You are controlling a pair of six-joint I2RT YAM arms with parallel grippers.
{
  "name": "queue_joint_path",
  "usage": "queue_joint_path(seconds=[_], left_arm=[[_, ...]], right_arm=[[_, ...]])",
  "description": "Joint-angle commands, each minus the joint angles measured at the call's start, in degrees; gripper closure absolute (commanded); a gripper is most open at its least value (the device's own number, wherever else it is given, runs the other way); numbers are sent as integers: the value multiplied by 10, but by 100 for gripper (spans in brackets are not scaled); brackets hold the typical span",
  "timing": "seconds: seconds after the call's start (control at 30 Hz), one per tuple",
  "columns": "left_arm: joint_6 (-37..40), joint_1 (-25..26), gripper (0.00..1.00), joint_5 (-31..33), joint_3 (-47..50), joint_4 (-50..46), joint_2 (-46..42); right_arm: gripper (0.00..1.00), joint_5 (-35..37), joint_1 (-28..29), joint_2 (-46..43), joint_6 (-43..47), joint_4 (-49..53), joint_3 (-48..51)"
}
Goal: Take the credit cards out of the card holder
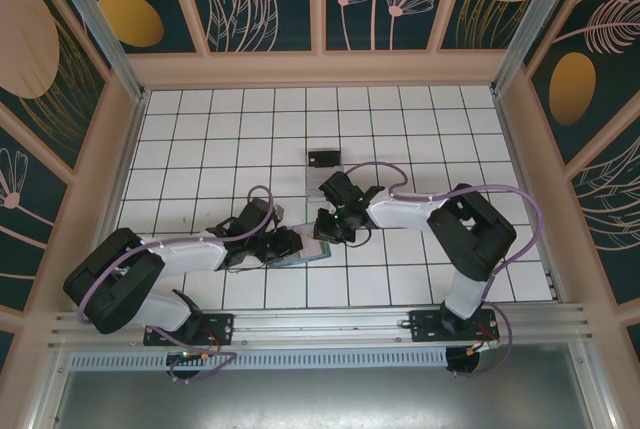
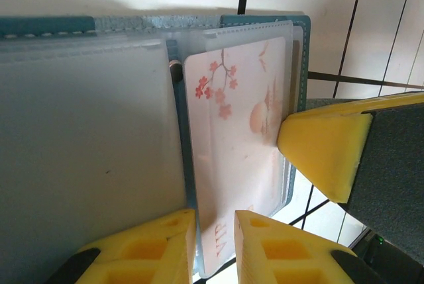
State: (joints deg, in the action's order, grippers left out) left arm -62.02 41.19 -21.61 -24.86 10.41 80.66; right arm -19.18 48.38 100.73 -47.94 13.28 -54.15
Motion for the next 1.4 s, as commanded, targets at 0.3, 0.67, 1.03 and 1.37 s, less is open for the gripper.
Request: queue_joint_path(seconds=[0.3, 0.67, 1.03, 1.37], left_arm=[[-7, -1, 79, 9, -2, -4, 15], [-20, -1, 85, 6, 15, 32, 10], [-8, -2, 90, 36, 19, -28, -49], [-7, -1, 91, 47, 35, -57, -84]], right_arm=[[89, 15, 8, 23, 8, 42, 1], [89, 13, 8, 24, 7, 41, 4], [89, 22, 8, 27, 6, 43, 4], [89, 24, 8, 28, 6, 46, 3]])
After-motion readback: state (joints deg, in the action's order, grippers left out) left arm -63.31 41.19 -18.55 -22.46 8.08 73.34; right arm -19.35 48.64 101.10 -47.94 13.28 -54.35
